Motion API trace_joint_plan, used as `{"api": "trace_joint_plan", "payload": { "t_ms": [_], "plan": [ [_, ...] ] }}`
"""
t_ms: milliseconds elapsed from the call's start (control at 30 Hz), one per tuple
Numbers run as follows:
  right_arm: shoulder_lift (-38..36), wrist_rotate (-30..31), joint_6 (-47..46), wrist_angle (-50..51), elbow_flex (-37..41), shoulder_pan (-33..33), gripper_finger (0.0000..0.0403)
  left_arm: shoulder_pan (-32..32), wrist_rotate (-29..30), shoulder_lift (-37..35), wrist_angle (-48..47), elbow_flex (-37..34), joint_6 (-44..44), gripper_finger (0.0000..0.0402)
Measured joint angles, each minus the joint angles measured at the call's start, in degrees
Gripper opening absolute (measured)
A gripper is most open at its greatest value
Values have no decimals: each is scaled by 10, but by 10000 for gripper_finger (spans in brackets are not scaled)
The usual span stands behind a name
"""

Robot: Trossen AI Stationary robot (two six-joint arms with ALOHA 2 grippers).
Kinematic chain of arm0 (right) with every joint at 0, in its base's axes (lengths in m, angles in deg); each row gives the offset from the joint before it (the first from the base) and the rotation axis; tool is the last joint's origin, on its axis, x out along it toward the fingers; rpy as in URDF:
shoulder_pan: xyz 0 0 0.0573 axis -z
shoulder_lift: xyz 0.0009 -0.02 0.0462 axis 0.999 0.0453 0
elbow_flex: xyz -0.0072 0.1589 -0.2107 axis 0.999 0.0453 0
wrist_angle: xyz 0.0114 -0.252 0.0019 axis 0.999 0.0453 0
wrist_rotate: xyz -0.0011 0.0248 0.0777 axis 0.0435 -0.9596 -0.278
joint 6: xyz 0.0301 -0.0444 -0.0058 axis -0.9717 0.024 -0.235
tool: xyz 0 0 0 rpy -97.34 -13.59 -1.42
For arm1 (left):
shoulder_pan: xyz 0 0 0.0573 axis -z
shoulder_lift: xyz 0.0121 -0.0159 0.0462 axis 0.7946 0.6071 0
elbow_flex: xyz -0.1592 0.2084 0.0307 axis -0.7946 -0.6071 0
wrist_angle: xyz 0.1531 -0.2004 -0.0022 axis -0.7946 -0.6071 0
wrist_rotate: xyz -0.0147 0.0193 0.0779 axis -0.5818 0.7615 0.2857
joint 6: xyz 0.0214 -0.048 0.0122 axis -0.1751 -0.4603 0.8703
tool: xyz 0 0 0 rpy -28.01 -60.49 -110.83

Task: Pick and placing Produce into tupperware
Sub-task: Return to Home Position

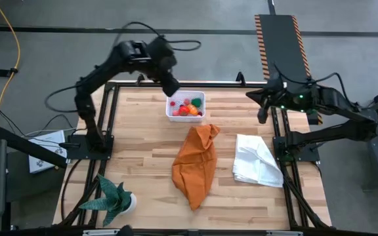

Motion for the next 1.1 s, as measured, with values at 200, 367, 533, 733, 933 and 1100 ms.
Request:
{"api": "trace_joint_plan", "payload": {
  "t_ms": [200,367,533,733,933,1100],
  "plan": [
    [-34,0,-17,35,0,0,0,1,-1,-74,-8,0,-14,12],
    [-51,0,-54,59,0,0,0,0,0,-132,-39,-1,-23,4],
    [-59,-1,-86,67,0,0,0,1,0,-198,-56,-1,-24,1],
    [-75,-71,-91,88,0,-1,0,1,3,-294,-46,-13,-34,1],
    [-167,-86,-135,100,54,-1,0,1,-3,-455,72,-176,-57,0],
    [-281,-138,-205,-25,154,-1,0,1,-63,-646,316,-446,-102,0]
  ]
}}
